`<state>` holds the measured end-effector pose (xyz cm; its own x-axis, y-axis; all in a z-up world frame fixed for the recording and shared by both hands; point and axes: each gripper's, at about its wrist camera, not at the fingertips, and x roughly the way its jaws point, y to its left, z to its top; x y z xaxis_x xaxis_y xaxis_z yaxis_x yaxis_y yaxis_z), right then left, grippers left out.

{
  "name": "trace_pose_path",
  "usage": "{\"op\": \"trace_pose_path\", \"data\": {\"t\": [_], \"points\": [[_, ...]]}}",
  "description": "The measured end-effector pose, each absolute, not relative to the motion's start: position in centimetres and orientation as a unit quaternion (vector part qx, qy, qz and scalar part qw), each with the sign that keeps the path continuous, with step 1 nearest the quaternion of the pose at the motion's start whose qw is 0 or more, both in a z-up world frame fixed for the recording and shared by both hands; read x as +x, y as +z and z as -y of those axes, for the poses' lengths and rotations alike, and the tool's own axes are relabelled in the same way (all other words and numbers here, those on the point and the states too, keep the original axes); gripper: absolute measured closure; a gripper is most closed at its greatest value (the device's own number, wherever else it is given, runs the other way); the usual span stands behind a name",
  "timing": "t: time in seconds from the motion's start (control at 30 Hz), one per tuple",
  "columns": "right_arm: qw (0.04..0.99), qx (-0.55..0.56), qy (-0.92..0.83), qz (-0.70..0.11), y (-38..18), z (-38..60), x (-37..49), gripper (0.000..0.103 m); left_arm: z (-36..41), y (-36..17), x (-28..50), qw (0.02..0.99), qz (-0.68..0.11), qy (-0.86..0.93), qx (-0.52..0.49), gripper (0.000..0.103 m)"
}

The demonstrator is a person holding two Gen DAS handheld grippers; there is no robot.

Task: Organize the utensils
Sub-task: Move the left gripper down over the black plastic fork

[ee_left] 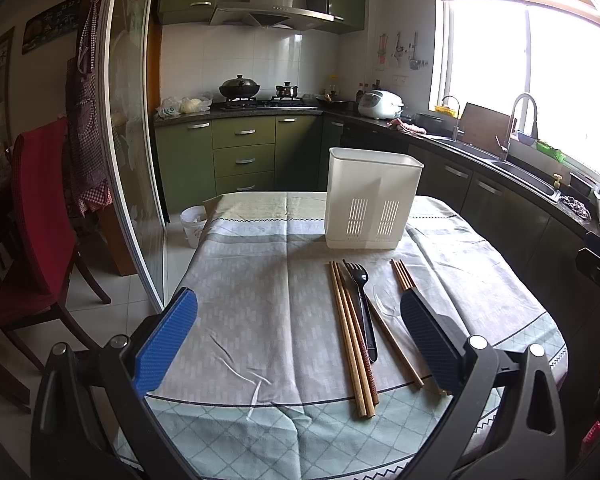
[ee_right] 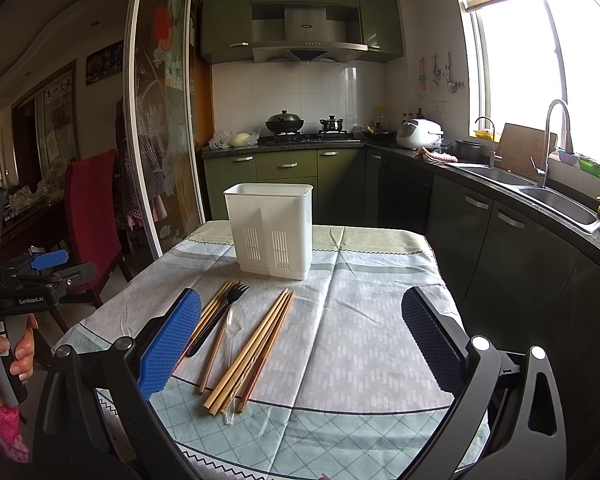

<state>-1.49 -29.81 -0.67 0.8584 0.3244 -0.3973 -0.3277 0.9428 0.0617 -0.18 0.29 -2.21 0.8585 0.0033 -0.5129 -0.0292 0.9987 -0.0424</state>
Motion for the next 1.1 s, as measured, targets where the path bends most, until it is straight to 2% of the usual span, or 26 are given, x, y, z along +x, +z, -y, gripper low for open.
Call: {"op": "trace_pose_path", "data": {"t": [0.27,0.47,0.8,1.0,1.1], "points": [[0.963,-0.005,0.169,-0.209,-1.4,30.2,-1.2,0.004,-0.3,-2.3,-0.1,0.963,-0.269,0.008,-0.024,0.006],[0.955,0.002,0.172,-0.243,-3.1,30.7,0.8,0.004,0.6,-2.5,2.5,0.952,-0.305,0.003,-0.01,0.006],[0.935,0.044,0.154,-0.318,-5.1,33.4,6.9,0.004,4.6,-6.1,12.2,0.891,-0.452,-0.049,-0.006,0.006],[0.927,0.056,0.155,-0.336,-6.3,34.0,8.4,0.004,6.3,-8.1,16.3,0.856,-0.51,-0.077,-0.019,0.006],[0.924,0.055,0.16,-0.343,-6.7,34.0,8.8,0.004,6.9,-8.7,17.2,0.845,-0.529,-0.082,-0.016,0.011]]}}
